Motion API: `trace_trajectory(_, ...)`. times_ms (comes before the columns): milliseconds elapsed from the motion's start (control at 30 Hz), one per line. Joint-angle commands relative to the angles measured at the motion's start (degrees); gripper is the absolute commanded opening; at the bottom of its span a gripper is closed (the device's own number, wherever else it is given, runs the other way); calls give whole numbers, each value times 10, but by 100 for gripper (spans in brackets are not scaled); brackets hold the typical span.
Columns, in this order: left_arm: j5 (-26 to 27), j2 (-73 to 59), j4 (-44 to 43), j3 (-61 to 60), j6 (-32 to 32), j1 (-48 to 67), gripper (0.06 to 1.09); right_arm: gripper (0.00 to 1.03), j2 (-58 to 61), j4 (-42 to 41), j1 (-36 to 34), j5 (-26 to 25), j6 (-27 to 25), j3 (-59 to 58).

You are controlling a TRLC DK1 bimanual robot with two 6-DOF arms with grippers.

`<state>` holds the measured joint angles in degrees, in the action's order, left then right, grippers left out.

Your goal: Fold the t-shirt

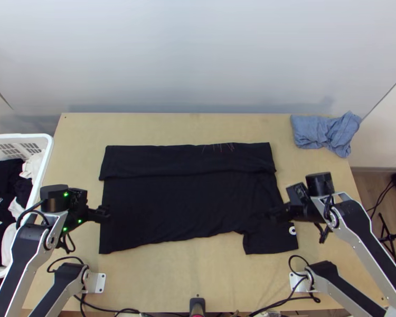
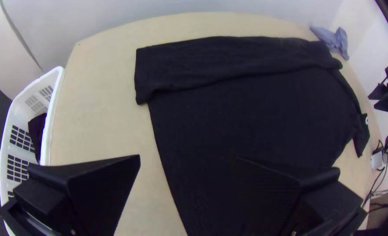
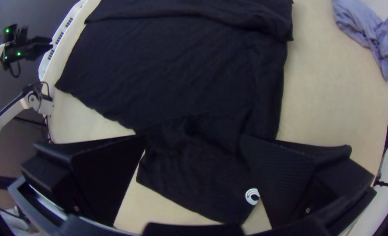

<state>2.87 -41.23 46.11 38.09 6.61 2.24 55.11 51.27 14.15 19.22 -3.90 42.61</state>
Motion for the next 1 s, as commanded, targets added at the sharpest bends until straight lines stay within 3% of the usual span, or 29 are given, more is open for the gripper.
trace_trajectory(0,3,-49,96,22,82,-18,103,96,-19,70,4,32,-38,0)
trace_trajectory(167,3,-114,118,20,140,-30,103,96,30,74,2,32,-93,-9)
trace_trajectory(300,4,-123,134,28,162,-29,103,96,91,91,-38,34,-168,-10)
trace_trajectory(567,1,-123,141,15,200,-36,103,96,202,91,-164,33,-306,5)
trace_trajectory(967,-6,-107,130,13,230,-43,103,96,207,168,-237,-1,-400,43)
